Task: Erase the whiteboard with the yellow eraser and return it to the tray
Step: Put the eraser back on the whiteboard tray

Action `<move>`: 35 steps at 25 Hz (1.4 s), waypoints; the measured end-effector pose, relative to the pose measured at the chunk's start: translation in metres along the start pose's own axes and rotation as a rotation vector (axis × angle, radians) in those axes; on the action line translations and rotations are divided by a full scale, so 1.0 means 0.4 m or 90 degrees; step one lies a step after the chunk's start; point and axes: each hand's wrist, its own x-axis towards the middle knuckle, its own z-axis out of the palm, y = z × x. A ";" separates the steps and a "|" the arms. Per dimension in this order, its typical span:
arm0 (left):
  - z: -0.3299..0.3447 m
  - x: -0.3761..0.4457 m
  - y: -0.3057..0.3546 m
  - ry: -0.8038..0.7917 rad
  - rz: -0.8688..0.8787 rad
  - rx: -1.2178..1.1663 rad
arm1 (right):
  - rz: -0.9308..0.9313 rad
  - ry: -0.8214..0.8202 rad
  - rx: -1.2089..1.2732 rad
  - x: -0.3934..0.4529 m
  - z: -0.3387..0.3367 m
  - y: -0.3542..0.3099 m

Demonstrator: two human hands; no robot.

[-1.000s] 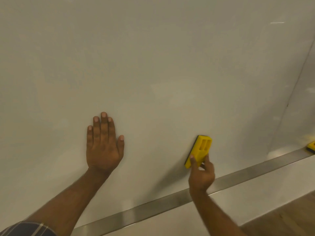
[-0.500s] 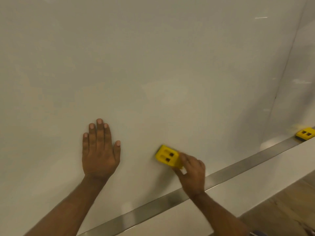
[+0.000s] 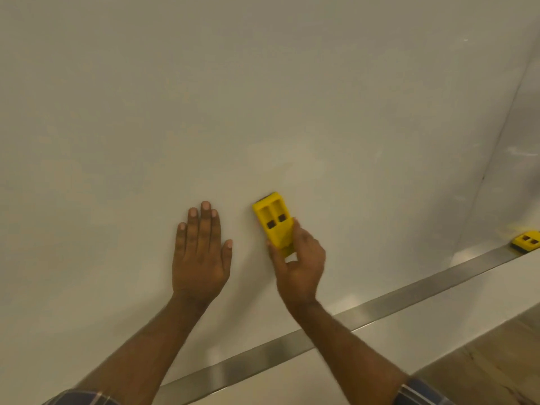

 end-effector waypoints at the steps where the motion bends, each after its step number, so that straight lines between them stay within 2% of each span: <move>1: -0.010 -0.005 -0.006 -0.008 0.009 -0.028 | -0.043 -0.054 -0.009 -0.012 0.007 -0.028; 3: -0.036 -0.020 -0.027 -0.023 0.031 -0.116 | -0.087 -0.148 -0.015 -0.042 0.004 -0.059; 5: -0.078 -0.045 -0.062 -0.053 0.026 -0.204 | -0.098 -0.173 -0.017 -0.069 -0.008 -0.074; 7: -0.130 -0.071 -0.105 -0.077 -0.008 -0.231 | -0.116 -0.176 -0.039 -0.092 -0.011 -0.094; 9: -0.188 -0.097 -0.163 -0.105 -0.020 -0.208 | -0.158 -0.207 -0.075 -0.125 0.002 -0.139; 13: -0.285 -0.127 -0.265 -0.177 0.061 -0.190 | -0.229 -0.249 -0.111 -0.177 0.048 -0.234; 16: -0.345 -0.156 -0.355 -0.160 0.116 -0.145 | -0.314 -0.292 -0.110 -0.216 0.110 -0.318; 19: -0.391 -0.226 -0.462 -0.169 0.097 -0.116 | -0.375 -0.332 -0.102 -0.282 0.175 -0.393; 26: -0.424 -0.401 -0.630 -0.227 0.013 -0.152 | -0.367 -0.430 -0.088 -0.454 0.283 -0.464; 31: -0.434 -0.504 -0.673 -0.250 -0.025 -0.171 | -0.341 -0.472 -0.065 -0.547 0.317 -0.465; 35: -0.449 -0.571 -0.685 -0.273 -0.076 -0.123 | -0.338 -0.512 -0.034 -0.604 0.350 -0.463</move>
